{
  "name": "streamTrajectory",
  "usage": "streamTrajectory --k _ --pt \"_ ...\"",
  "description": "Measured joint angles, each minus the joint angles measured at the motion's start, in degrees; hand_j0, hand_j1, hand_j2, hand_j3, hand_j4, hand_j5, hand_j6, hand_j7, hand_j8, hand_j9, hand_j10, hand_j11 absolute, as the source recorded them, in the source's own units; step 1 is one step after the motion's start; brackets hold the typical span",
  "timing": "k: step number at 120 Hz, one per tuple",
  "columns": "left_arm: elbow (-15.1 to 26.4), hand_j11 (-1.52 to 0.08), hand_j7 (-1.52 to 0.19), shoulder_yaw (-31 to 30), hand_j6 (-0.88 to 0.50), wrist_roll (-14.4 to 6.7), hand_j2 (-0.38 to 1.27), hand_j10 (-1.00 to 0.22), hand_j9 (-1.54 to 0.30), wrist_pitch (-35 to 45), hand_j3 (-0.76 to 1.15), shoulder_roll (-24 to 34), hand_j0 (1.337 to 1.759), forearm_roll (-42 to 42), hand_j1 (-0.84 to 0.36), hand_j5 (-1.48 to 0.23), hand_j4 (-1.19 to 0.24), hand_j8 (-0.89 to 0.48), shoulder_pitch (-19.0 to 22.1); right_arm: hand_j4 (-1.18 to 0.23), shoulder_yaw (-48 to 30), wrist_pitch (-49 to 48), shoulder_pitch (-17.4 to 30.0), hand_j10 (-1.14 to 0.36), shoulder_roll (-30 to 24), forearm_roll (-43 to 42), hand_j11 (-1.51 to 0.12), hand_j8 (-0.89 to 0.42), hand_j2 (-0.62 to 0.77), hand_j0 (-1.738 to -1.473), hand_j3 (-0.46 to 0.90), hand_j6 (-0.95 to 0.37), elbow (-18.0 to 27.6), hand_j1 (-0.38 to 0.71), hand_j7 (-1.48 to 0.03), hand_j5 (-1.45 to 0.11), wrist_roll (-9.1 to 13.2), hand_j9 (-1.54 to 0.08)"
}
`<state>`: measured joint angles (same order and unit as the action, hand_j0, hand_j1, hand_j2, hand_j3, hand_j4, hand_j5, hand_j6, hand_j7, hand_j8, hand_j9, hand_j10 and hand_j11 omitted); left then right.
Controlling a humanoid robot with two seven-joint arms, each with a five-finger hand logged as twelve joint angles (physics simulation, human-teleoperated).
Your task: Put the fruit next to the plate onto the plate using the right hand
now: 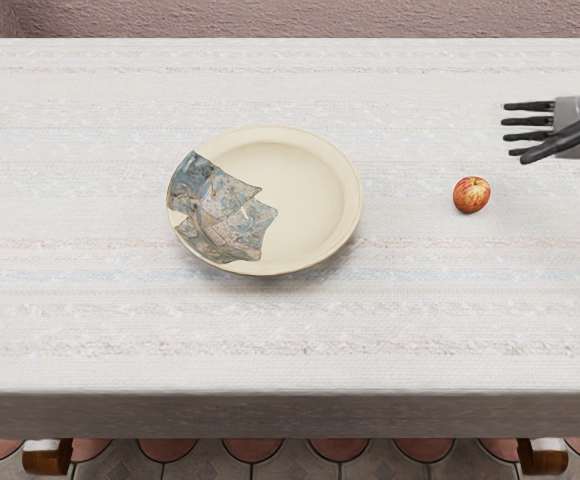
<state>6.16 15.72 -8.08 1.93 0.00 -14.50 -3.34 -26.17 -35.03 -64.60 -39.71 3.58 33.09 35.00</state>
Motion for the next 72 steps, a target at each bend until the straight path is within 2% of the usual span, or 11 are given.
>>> streamTrajectory --k 15,25,40,58,72 --pt "0.0 0.00 0.00 0.0 0.00 0.0 0.00 0.00 0.00 0.0 0.00 0.0 1.658 0.0 0.35 0.00 0.00 0.00 0.0 0.00 -0.5 0.0 0.2 0.00 -0.9 0.1 0.00 0.00 0.00 -1.658 0.00 0.00 0.9 -0.35 0.00 0.00 0.0 0.00" --pt "0.0 0.00 0.00 0.0 0.00 0.0 0.00 0.00 0.00 0.0 0.00 0.0 1.658 0.0 0.35 0.00 0.00 0.00 0.0 0.00 1.3 0.0 -2.0 0.00 -0.9 -1.2 0.00 0.00 0.00 -1.658 0.00 0.00 2.7 -0.35 0.00 0.00 0.0 0.00" --pt "0.0 0.00 0.00 0.0 0.00 0.0 0.00 0.00 0.00 0.0 0.00 0.0 1.658 0.0 0.35 0.00 0.00 0.00 0.1 0.00 8.4 0.0 -7.0 0.00 0.9 -11.9 0.00 0.00 0.00 -1.658 0.00 0.00 12.4 -0.35 0.00 0.00 0.0 0.00" --pt "0.0 0.00 0.00 0.0 0.00 0.0 0.00 0.00 0.00 0.0 0.00 0.0 1.658 0.0 0.35 0.00 0.00 0.00 0.3 0.00 23.6 0.0 -15.1 0.00 2.7 -19.2 0.00 0.00 0.00 -1.658 0.00 0.00 22.0 -0.35 0.00 0.00 0.0 0.00" --pt "0.0 0.00 0.00 0.0 0.00 0.0 0.00 0.00 0.00 0.0 0.00 0.0 1.658 0.0 0.35 0.00 0.00 0.00 0.4 0.00 28.6 1.9 -20.1 0.00 3.1 -26.2 0.00 0.00 0.00 -1.658 0.00 0.00 29.3 -0.35 0.00 0.00 0.0 0.00"
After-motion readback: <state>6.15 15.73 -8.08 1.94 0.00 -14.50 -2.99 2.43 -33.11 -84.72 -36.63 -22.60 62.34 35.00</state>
